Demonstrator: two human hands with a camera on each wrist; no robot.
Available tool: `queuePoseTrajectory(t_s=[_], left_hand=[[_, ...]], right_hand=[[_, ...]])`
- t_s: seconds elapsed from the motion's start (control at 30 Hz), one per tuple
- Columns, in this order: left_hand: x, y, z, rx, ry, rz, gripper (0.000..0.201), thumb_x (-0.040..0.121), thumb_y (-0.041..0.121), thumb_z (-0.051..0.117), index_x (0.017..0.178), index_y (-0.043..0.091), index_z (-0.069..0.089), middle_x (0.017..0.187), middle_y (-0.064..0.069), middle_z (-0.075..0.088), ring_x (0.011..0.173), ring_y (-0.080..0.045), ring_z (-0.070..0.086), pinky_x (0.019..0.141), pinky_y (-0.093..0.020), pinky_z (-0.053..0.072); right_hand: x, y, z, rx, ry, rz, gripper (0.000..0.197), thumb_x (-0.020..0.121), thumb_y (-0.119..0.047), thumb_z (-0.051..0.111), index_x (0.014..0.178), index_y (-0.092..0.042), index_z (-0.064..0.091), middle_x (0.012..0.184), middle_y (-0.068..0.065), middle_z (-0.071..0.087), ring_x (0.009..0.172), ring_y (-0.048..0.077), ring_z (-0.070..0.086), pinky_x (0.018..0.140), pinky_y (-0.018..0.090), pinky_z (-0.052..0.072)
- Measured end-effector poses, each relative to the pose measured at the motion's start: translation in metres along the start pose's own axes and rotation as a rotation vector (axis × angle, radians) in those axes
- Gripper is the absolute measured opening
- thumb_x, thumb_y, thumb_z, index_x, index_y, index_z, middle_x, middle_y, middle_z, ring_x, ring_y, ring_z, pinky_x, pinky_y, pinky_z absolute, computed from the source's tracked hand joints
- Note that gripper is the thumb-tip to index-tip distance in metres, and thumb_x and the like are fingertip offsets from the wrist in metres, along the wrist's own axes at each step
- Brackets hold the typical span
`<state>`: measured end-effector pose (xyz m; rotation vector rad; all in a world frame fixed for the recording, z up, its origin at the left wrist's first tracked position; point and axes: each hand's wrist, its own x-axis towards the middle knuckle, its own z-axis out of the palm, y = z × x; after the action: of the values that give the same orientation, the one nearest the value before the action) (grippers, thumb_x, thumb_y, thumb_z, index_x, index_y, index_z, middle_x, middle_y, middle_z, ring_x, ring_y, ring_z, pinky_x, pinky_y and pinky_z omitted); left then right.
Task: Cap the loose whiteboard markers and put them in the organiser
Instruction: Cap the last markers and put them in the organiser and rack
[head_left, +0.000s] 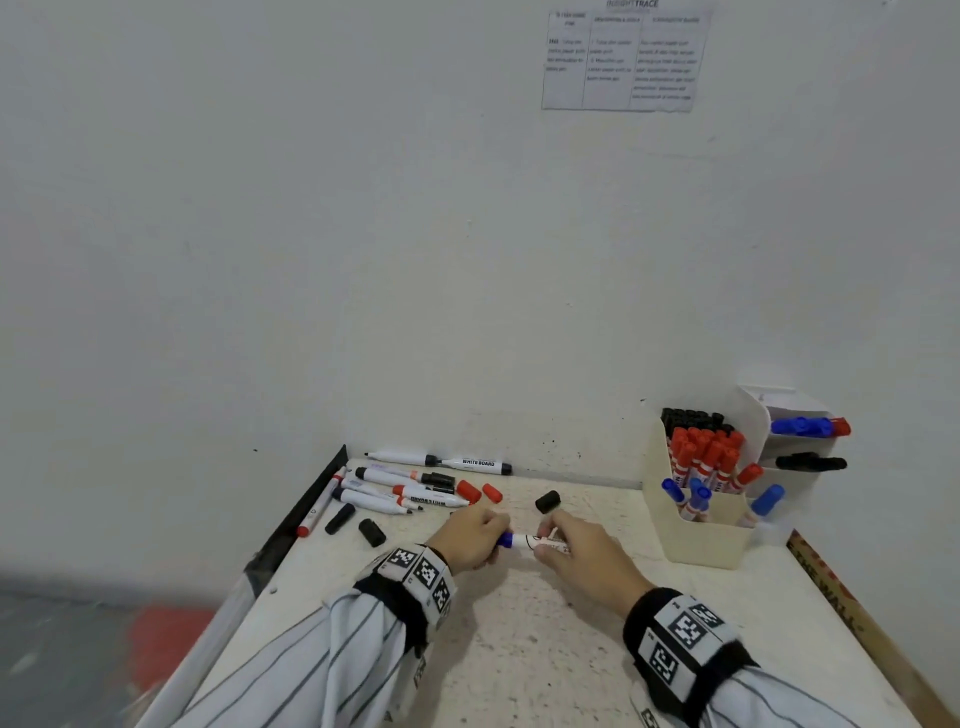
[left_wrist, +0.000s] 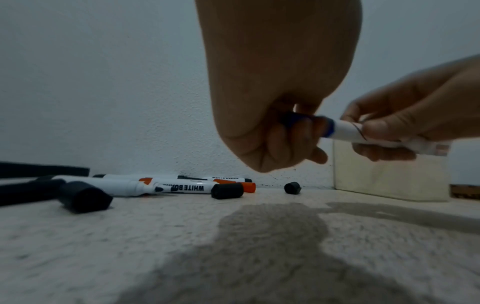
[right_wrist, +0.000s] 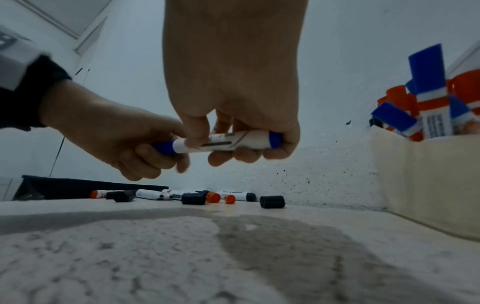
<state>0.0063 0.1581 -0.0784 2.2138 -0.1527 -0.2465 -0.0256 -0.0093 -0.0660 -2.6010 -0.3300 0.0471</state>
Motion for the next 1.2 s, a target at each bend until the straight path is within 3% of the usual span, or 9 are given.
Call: queuePoseTrajectory(t_s=[0.17, 0.33, 0.47, 0.63, 0.77, 0.9, 1.03, 1.13, 1.2], left_hand=[[-0.009, -0.009, -0.004, 0.383, 0.149, 0.143, 0.034, 0.101, 0.017, 0.032, 0.11, -0.001, 0.059, 0.086, -0.006, 0.063, 0.076, -0.018, 0.059, 0.075, -0.029, 0.045], [-0.016, -0.011, -0.002, 0.754, 0.114, 0.191, 0.036, 0.1, 0.012, 0.031, 0.131, -0.005, 0.036, 0.118, -0.019, 0.055, 0.093, -0.029, 0.052, 0.064, -0.029, 0.034], [-0.016, -0.005, 0.003, 0.919, 0.073, 0.18, 0.042, 0.1, 0.008, 0.028, 0.138, -0.01, 0.022, 0.124, -0.023, 0.049, 0.104, -0.032, 0.052, 0.056, -0.029, 0.025], [-0.021, -0.003, 0.008, 0.898, 0.147, 0.233, 0.05, 0.098, 0.002, 0.031, 0.143, -0.013, 0.013, 0.118, -0.02, 0.054, 0.101, -0.032, 0.056, 0.067, -0.032, 0.03], [-0.019, -0.002, 0.005, 0.938, 0.096, 0.274, 0.063, 0.054, 0.015, 0.088, 0.106, -0.011, 0.064, 0.061, -0.005, 0.062, 0.046, -0.012, 0.056, 0.044, -0.02, 0.023], [-0.018, -0.004, 0.005, 0.575, 0.227, 0.298, 0.037, 0.101, 0.024, 0.033, 0.116, -0.001, 0.055, 0.078, -0.002, 0.06, 0.065, -0.012, 0.049, 0.063, -0.021, 0.039], [-0.025, 0.01, 0.003, 0.333, 0.117, 0.207, 0.031, 0.103, 0.018, 0.025, 0.096, 0.009, 0.053, 0.094, -0.015, 0.066, 0.083, -0.028, 0.058, 0.078, -0.034, 0.044], [-0.019, 0.008, -0.003, 0.108, 0.136, 0.146, 0.036, 0.104, 0.027, 0.019, 0.096, 0.009, 0.049, 0.074, 0.0, 0.05, 0.063, -0.013, 0.045, 0.061, -0.023, 0.038], [-0.006, -0.003, -0.007, 0.118, 0.194, 0.096, 0.035, 0.103, 0.03, 0.022, 0.099, 0.01, 0.051, 0.082, 0.001, 0.05, 0.069, -0.011, 0.044, 0.07, -0.027, 0.042]], right_hand=[[0.002, -0.005, 0.005, 0.072, -0.074, -0.059, 0.009, 0.094, -0.038, 0.047, 0.089, -0.034, 0.053, 0.077, -0.007, 0.058, 0.062, 0.007, 0.048, 0.059, 0.024, 0.037], [0.002, -0.006, 0.005, 0.113, -0.041, -0.107, 0.018, 0.09, -0.035, 0.057, 0.074, -0.042, 0.054, 0.067, -0.012, 0.059, 0.052, 0.002, 0.044, 0.054, 0.02, 0.034], [0.003, -0.006, 0.002, 0.024, 0.001, -0.139, 0.025, 0.084, -0.033, 0.066, 0.071, -0.042, 0.047, 0.067, -0.019, 0.05, 0.057, 0.001, 0.041, 0.053, 0.017, 0.028], [0.004, -0.003, 0.0, 0.067, -0.014, -0.161, 0.014, 0.088, -0.036, 0.059, 0.076, -0.038, 0.051, 0.071, -0.014, 0.054, 0.06, 0.008, 0.045, 0.057, 0.023, 0.034], [0.003, -0.001, -0.001, 0.112, -0.091, -0.175, 0.012, 0.093, -0.036, 0.05, 0.087, -0.034, 0.06, 0.066, -0.011, 0.054, 0.06, 0.01, 0.047, 0.061, 0.028, 0.038], [0.005, -0.002, -0.002, 0.05, -0.154, -0.177, 0.02, 0.096, -0.037, 0.045, 0.101, -0.028, 0.061, 0.072, -0.011, 0.06, 0.063, 0.009, 0.05, 0.063, 0.028, 0.041], [0.008, -0.005, -0.006, 0.02, -0.183, -0.17, 0.019, 0.096, -0.033, 0.045, 0.102, -0.022, 0.059, 0.087, -0.005, 0.055, 0.073, 0.012, 0.049, 0.066, 0.023, 0.038], [0.011, -0.007, -0.019, -0.061, -0.091, -0.141, 0.017, 0.097, -0.028, 0.045, 0.1, -0.016, 0.057, 0.093, -0.004, 0.043, 0.077, 0.009, 0.043, 0.066, 0.018, 0.036], [0.011, -0.003, -0.035, -0.03, 0.066, -0.102, 0.015, 0.097, -0.026, 0.044, 0.096, -0.016, 0.055, 0.09, -0.003, 0.047, 0.074, 0.01, 0.045, 0.063, 0.019, 0.037]])
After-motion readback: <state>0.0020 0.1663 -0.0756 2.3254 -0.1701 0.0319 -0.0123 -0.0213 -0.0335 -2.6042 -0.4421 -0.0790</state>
